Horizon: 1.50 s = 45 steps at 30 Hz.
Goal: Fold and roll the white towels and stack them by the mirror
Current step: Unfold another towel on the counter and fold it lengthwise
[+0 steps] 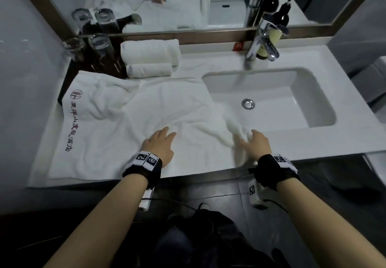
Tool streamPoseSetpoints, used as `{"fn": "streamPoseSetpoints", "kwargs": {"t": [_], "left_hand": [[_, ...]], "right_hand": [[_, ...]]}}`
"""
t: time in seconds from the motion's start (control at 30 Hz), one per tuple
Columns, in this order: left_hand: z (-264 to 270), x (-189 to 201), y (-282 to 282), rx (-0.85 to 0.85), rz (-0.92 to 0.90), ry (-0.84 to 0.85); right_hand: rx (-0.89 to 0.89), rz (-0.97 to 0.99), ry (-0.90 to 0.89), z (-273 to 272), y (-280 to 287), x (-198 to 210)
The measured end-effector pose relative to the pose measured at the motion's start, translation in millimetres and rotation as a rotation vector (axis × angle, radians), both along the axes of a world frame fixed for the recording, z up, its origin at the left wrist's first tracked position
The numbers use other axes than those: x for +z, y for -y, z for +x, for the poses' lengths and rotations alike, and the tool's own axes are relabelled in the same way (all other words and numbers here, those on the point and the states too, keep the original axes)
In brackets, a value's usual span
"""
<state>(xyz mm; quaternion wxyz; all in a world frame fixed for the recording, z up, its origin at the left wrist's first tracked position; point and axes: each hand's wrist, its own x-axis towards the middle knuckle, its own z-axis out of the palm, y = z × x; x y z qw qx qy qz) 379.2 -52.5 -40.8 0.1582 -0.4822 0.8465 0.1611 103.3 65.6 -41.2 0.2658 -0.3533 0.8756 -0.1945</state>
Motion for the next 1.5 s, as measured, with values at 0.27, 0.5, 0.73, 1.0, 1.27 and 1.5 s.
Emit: {"fn": "streamPoseSetpoints", "kwargs": {"t": [0.27,0.5,0.73,1.0,1.27,1.5], "left_hand": [[44.6,7.2,6.7,0.160,-0.184,-0.095],[114.2,15.0,-5.7,0.507,-0.183,-0.070],[160.6,17.1,-27.5,0.744,-0.167,-0.083],[201.4,7.5,-10.7,0.810,-0.245,-0.153],[223.3,-6.6,5.0,0.860,-0.194,-0.070],[223.9,-3.1,12.4,0.974,-0.176,-0.140]], "right_hand": [[0.113,-0.398,0.196,63.6,69.7,36.1],[0.264,-0.626,0.393,135.2,131.4,62.2],[0.653,-0.598,0.393,224.2,165.0,67.3],[0.883,-0.489,0.333,313.8,189.5,62.4],[1.112,-0.069,0.214,357.3,192.6,23.6],[1.151,-0.016,0.180,357.9,187.0,15.0]]}}
